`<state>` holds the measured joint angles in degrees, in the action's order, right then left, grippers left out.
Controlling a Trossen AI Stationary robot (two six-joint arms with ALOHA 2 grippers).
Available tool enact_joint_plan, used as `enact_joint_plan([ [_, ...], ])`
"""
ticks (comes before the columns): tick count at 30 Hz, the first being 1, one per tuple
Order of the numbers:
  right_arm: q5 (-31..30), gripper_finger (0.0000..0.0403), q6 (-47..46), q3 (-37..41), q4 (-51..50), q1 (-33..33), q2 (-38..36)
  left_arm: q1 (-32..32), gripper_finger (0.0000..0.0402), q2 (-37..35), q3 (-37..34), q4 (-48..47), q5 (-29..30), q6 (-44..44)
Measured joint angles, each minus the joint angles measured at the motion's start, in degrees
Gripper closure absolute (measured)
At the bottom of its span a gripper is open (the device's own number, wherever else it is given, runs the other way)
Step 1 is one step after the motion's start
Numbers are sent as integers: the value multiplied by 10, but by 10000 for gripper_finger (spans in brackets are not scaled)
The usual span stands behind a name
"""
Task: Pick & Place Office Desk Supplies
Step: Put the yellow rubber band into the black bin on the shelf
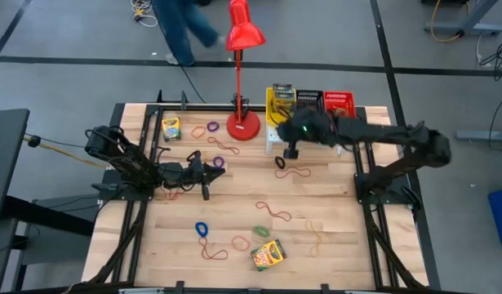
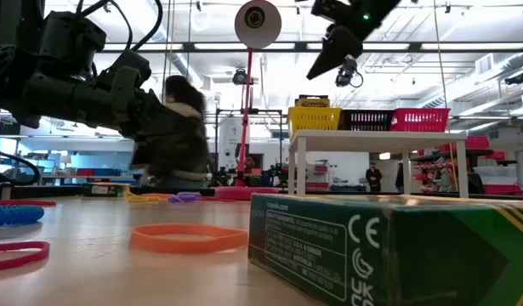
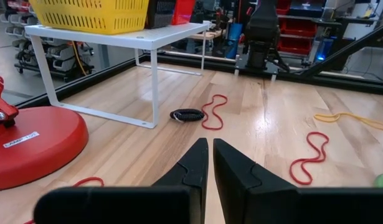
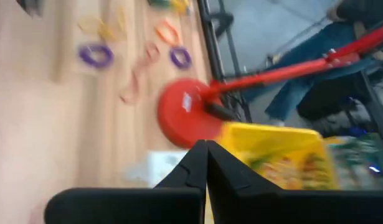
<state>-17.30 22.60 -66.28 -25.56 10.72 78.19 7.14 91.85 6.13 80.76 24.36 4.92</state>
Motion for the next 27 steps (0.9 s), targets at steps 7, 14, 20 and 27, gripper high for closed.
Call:
enact_joint_plan([
  [7,-1,399,-98,211,224,-86,-73,0,369,0,1,22,0,0],
  [14,-4,394,-166,370,466,-161,-76,-1,369,0,3,29,0,4],
  [20,-36,398,-189,435,562,-195,-76,-5,369,0,35,18,-24,59],
  [27,-35,376,-191,442,562,-197,-76,-12,369,0,64,-45,-70,133],
])
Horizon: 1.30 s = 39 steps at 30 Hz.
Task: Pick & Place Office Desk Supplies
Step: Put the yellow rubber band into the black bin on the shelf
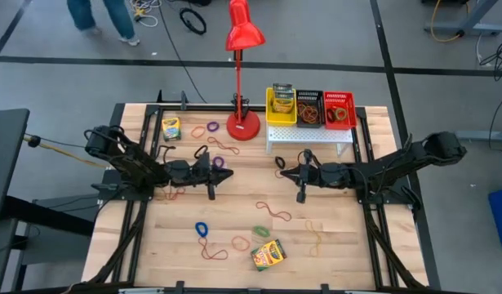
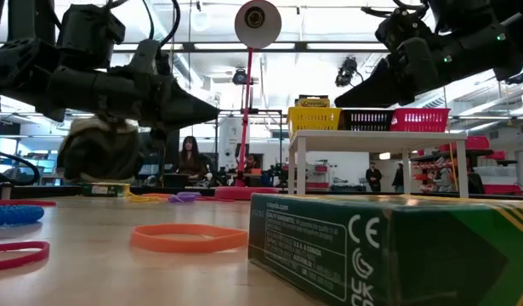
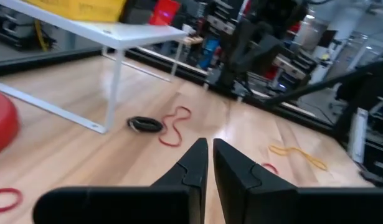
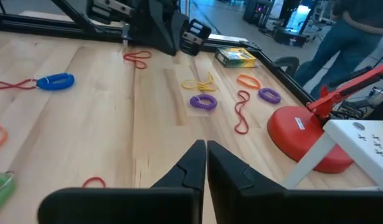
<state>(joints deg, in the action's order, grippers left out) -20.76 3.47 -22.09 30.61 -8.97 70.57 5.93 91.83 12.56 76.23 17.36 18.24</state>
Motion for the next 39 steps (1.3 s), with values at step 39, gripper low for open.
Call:
enact_joint_plan([
  [39,-65,389,-103,89,216,-108,86,-107,326,-205,281,-1101,20,52],
])
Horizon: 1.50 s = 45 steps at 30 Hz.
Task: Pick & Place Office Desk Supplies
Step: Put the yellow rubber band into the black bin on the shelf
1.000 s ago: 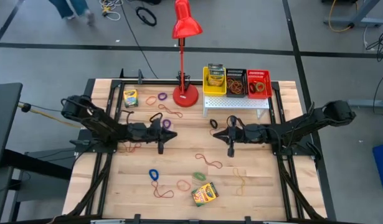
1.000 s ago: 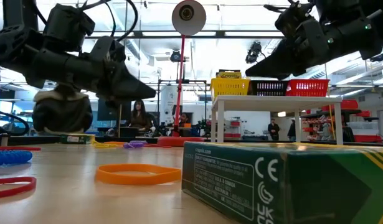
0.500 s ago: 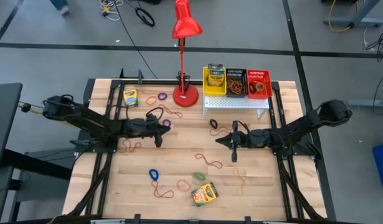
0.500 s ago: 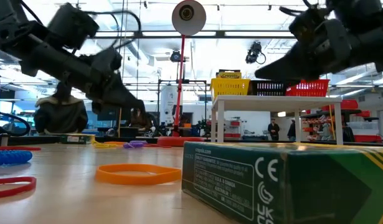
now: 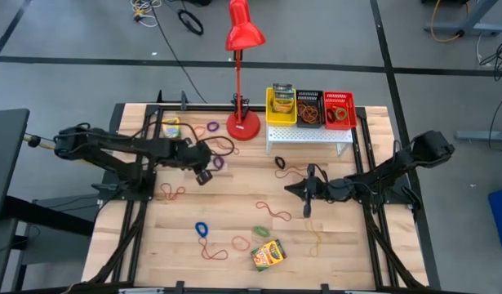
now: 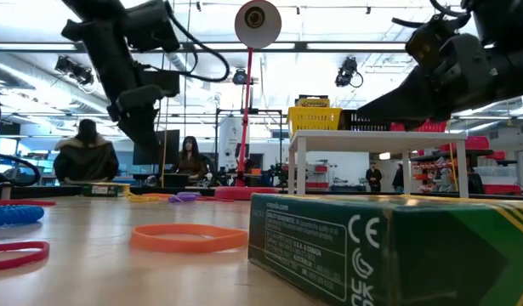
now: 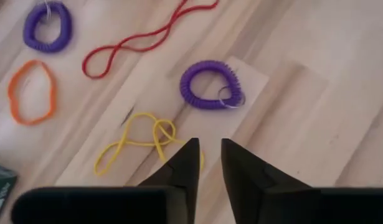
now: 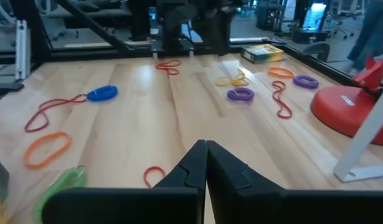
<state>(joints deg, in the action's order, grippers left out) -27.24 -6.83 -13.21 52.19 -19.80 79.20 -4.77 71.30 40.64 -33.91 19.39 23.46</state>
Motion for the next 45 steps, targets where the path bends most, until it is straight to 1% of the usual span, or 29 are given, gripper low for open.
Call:
enact_joint_plan([
  [2,0,390,1,0,1,0,0,-20,312,1,-14,14,-23,-5],
  [5,0,395,2,0,6,0,0,-59,293,1,-53,53,-65,-8],
  [7,0,397,2,0,5,0,0,-85,283,1,-75,64,-77,-9],
  [10,0,398,2,0,6,0,0,-112,269,1,-84,65,-80,-9],
  [18,0,389,1,0,8,0,0,-120,225,3,-84,92,-77,6],
  [21,0,390,1,0,11,0,0,-126,209,14,-84,91,-90,13],
  [24,0,395,1,0,12,0,0,-130,205,35,-84,95,-92,4],
  [28,0,396,1,0,15,0,0,-137,205,66,-84,127,-74,-7],
  [31,3,392,1,0,19,0,0,-137,217,82,-84,160,-72,-18],
  [34,3,391,1,0,21,0,0,-137,245,95,-84,166,-78,-27],
  [41,5,395,2,0,24,0,0,-136,329,107,-79,158,-77,-53],
  [45,11,392,2,0,24,0,0,-132,384,87,-70,122,-69,-53],
])
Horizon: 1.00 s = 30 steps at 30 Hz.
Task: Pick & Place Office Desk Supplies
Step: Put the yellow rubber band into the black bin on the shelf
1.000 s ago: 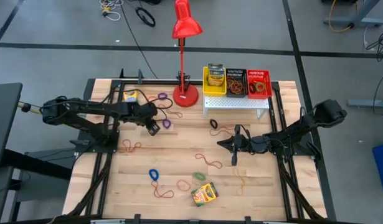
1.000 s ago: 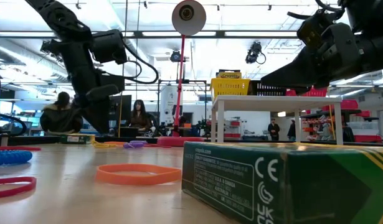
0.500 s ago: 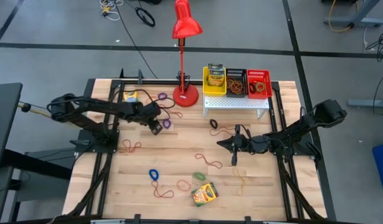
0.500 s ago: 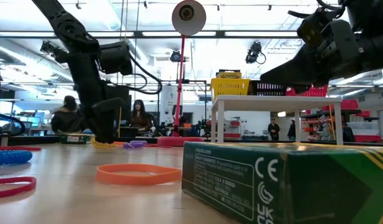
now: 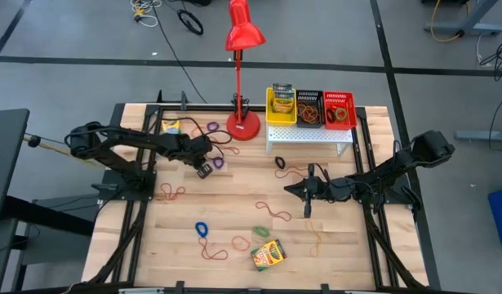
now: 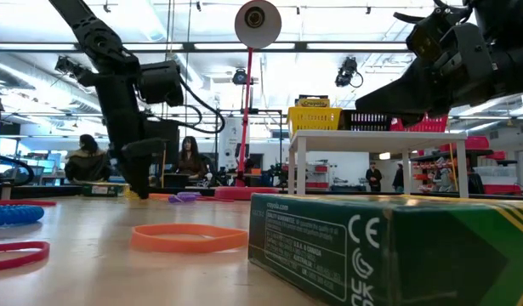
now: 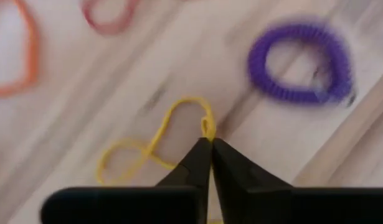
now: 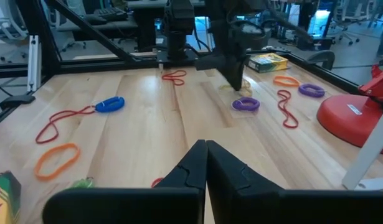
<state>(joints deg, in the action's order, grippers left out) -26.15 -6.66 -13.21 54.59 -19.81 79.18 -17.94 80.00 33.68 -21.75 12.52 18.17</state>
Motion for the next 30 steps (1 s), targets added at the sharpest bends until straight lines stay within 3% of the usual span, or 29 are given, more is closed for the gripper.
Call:
enact_joint_plan([
  [9,0,392,-2,0,-9,0,0,119,393,-69,0,14,107,39],
  [14,16,392,-5,0,-11,2,0,203,394,-63,0,155,162,53],
  [18,15,389,-19,0,-15,2,0,244,394,-35,0,300,150,19],
  [21,14,374,-21,-3,-18,2,11,257,394,-1,0,393,109,-7],
  [30,-20,277,-2,-92,-30,0,116,259,394,170,0,689,5,-21],
])
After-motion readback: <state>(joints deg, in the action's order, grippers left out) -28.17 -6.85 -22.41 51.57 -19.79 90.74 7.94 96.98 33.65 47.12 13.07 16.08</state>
